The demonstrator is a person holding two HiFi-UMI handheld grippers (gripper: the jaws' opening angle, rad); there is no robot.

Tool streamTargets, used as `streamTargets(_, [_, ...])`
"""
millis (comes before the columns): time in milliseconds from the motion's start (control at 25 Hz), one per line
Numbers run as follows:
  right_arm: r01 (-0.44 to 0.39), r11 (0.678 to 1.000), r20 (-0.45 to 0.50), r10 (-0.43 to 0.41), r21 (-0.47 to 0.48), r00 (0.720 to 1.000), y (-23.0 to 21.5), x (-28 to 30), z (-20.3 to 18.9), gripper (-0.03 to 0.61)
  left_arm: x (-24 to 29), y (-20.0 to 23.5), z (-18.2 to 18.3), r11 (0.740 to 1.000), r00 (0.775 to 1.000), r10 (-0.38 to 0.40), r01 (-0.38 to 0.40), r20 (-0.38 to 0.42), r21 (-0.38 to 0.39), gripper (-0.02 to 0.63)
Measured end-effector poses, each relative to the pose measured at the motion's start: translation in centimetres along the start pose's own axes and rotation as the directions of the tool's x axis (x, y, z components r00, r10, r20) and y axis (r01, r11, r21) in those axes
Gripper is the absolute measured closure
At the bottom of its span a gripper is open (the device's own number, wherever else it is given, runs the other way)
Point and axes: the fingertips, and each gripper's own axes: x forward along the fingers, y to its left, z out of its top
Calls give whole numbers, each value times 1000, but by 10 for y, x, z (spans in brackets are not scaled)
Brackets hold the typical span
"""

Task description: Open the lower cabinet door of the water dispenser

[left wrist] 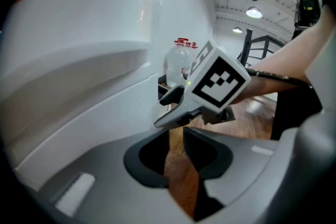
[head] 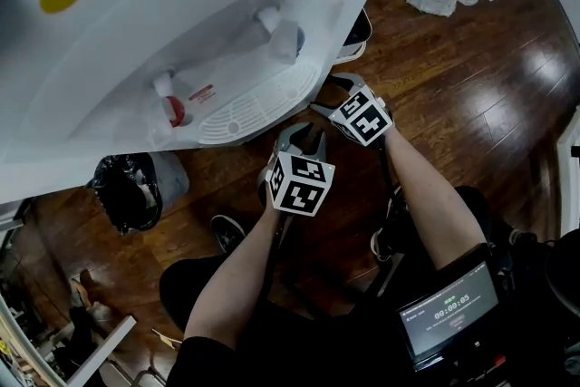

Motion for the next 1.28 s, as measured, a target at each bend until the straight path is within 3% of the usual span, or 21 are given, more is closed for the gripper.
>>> streamTargets(200, [-72, 996, 8, 72, -45, 997, 9, 16, 17, 176, -8, -3, -1, 999, 999, -38, 38, -21, 2, 485])
streamTargets(440, [-118, 985, 24, 123, -128, 992, 10, 27, 31, 127, -20, 5, 3, 998, 998, -58, 57, -20, -32, 485])
streamTargets(760, [-103, 993, 42, 105, -55, 994, 15, 17, 31, 141, -23, -2, 1, 997, 997, -72, 70, -31, -34, 485])
streamTargets(960, [-89, 993, -15, 88, -78, 996, 22, 4, 7, 193, -27, -17, -8, 994, 993, -105, 105, -52, 0, 485])
streamTargets(1280, [-67, 998, -40, 66, -16, 997, 46, -27, -20, 259, -52, -36, -18, 995, 994, -101, 102, -46, 13, 501])
